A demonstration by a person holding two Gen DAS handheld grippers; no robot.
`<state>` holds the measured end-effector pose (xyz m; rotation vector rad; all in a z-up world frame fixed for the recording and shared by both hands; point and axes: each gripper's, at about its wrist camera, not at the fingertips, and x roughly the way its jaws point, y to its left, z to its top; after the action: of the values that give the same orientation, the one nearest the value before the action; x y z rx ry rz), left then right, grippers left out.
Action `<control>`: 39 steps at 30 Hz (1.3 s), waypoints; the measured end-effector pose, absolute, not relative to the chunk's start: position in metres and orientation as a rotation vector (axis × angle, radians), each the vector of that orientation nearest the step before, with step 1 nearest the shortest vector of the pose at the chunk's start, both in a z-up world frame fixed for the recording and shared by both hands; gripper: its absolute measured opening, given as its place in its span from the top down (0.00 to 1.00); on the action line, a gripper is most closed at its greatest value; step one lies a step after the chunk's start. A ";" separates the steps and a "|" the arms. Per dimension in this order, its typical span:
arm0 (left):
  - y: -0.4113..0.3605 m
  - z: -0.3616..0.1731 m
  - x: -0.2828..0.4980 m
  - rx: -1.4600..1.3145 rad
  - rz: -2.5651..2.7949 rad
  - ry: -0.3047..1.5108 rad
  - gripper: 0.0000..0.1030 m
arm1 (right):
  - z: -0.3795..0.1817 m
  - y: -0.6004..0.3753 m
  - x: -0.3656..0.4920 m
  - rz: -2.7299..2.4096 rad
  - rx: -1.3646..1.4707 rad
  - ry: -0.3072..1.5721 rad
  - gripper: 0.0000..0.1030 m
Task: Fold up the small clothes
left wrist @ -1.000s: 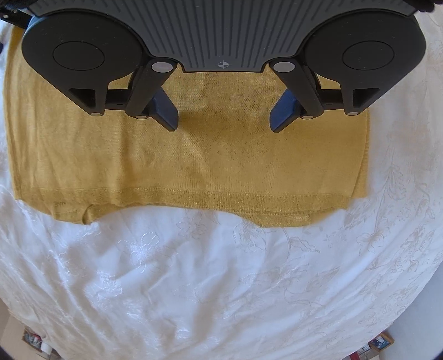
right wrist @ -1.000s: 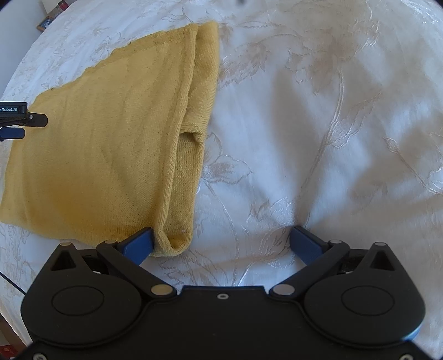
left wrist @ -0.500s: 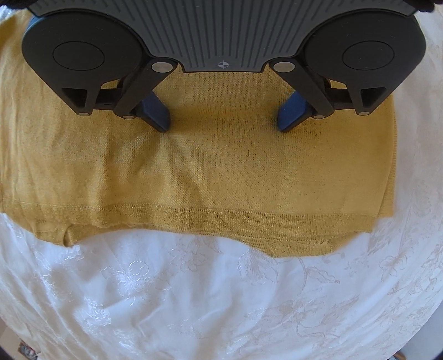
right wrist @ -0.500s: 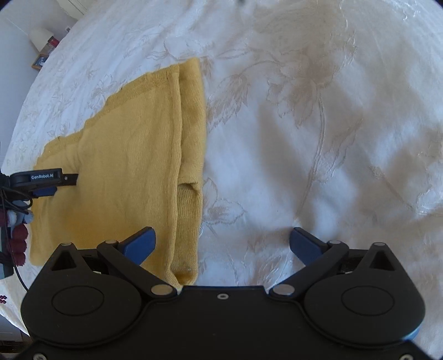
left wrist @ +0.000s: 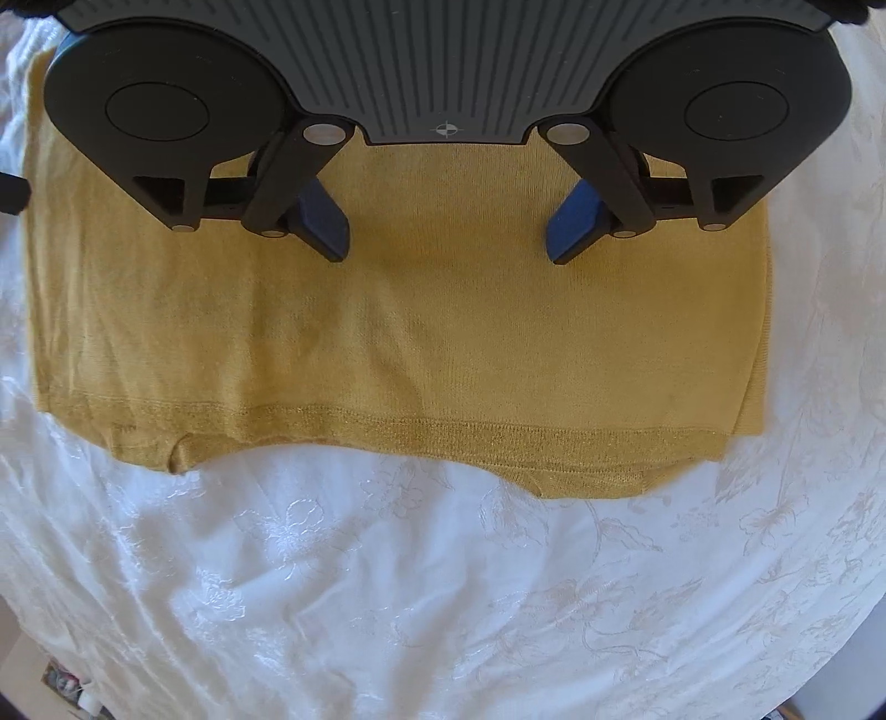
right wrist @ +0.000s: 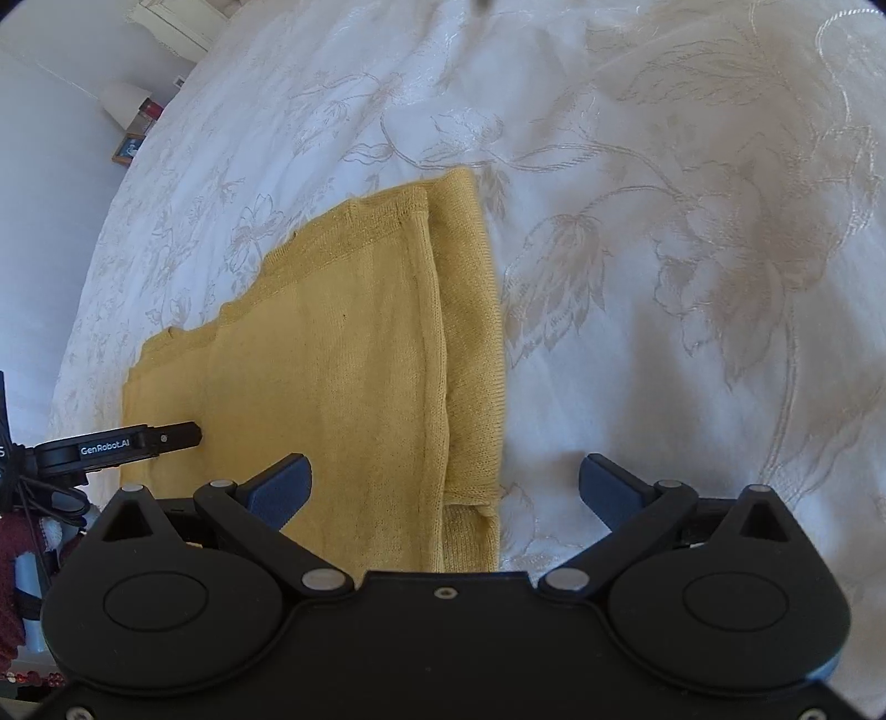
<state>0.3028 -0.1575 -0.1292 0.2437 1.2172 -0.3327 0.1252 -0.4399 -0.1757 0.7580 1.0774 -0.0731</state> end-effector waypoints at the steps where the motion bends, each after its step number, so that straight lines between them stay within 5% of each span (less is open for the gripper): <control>1: -0.156 -0.127 0.297 0.242 -0.336 1.213 0.25 | -0.177 -0.440 0.126 -0.067 0.759 1.080 0.01; 24: -0.145 -0.162 0.257 0.285 -0.339 1.282 0.17 | -0.201 -0.454 0.145 0.062 0.935 1.016 0.00; 39: -0.134 -0.141 0.222 0.275 -0.374 1.267 0.24 | -0.196 -0.448 0.149 0.052 0.903 1.043 0.00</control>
<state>0.2218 -0.1339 -0.1414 0.2745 1.2668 -0.3739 0.1485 -0.4481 -0.1960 0.9032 1.0427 0.0521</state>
